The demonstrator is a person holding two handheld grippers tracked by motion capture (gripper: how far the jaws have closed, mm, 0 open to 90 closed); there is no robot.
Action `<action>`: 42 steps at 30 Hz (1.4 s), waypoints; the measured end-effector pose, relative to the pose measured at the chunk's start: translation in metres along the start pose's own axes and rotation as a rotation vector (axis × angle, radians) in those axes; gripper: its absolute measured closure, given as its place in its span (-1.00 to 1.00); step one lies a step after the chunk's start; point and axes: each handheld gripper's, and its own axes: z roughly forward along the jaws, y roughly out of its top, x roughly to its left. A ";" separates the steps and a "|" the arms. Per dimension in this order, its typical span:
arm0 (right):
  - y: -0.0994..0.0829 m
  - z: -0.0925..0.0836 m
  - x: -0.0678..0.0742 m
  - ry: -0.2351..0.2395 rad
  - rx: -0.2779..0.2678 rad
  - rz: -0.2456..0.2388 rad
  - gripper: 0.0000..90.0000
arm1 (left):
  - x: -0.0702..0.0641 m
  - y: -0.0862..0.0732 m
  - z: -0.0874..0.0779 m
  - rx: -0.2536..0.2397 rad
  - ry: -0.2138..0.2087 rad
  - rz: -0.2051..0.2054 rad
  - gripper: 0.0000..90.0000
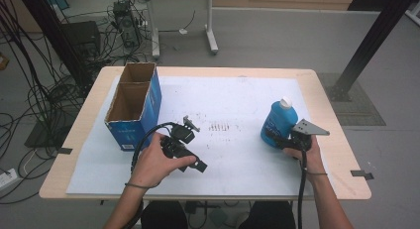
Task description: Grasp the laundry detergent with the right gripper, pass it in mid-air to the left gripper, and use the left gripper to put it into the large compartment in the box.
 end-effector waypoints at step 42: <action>-0.001 0.000 -0.002 0.009 -0.004 -0.015 -0.07 | -0.001 0.001 -0.003 -0.004 0.003 0.008 -0.82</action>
